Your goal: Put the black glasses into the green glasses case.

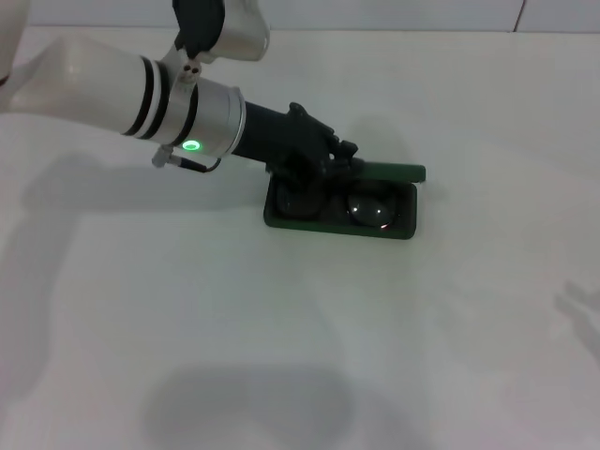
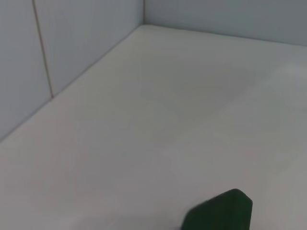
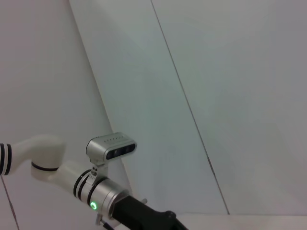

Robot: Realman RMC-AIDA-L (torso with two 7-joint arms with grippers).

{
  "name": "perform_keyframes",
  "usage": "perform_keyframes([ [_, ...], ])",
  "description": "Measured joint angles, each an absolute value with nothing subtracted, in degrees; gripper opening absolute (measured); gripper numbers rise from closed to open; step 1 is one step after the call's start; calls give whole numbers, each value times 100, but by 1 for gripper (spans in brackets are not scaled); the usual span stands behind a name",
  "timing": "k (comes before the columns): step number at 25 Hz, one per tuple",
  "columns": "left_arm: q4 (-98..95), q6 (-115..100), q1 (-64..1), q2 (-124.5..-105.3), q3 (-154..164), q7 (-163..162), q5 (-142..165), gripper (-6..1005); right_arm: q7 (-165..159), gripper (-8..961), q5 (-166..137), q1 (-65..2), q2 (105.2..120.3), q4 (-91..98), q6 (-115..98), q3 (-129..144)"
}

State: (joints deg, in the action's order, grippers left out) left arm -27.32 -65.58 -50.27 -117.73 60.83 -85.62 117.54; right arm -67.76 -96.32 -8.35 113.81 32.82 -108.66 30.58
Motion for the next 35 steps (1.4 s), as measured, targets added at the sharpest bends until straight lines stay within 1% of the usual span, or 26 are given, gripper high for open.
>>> perform_keyframes([
  [8, -2704, -6680, -4816, -11828, 6138, -8529, 11819, 205, -6776, 243, -9632, -834, 11381, 3270, -10864, 3058],
  [13, -2723, -6706, -4715, -11902, 6135, -8451, 11803, 209, -6776, 244, -9632, -841, 11381, 3269, -10863, 3058],
  [16, -3014, -6841, -4603, -11943, 6104, -8475, 11696, 211, -6776, 244, -9632, -840, 11381, 3269, -10872, 3058],
  [20, -3626, -7524, -4408, -11939, 6092, -8800, 11273, 214, -6776, 245, -9655, -830, 11373, 3270, -10969, 3060],
  [22, -4033, -8216, -4159, -11913, 6046, -9028, 10795, 216, -6780, 246, -9754, -876, 11368, 3293, -11082, 3066],
  [25, -4483, -9137, -3531, -11905, 5826, -8999, 9849, 218, -6781, 246, -10022, -1058, 11376, 3366, -11308, 3075],
  [27, -4549, -9789, -2999, -11901, 5718, -8425, 9073, 256, -6797, 247, -10115, -1255, 11399, 3407, -11555, 3147],
  [28, -4549, -9789, -2999, -11901, 5718, -8425, 9073, 275, -6807, 247, -10109, -1329, 11411, 3412, -11676, 3181],
  [29, -4516, -10060, -2723, -11898, 5709, -7933, 8791, 294, -6818, 247, -10062, -1451, 11440, 3400, -11836, 3247],
  [30, -4474, -10329, -2279, -11883, 5711, -7165, 8623, 313, -6825, 247, -9964, -1581, 11471, 3382, -11954, 3366],
  [32, -4467, -10388, -2123, -11849, 5727, -6989, 8684, 352, -6846, 248, -9781, -1793, 11505, 3383, -11962, 3682],
  [34, -4362, -10495, -2063, -11772, 5761, -6963, 8897, 390, -6955, 248, -9540, -2035, 11518, 3462, -11742, 4147],
  [35, -4308, -10531, -2063, -11745, 5769, -6939, 8965, 409, -7041, 292, -9472, -2150, 11528, 3519, -11612, 4321],
])
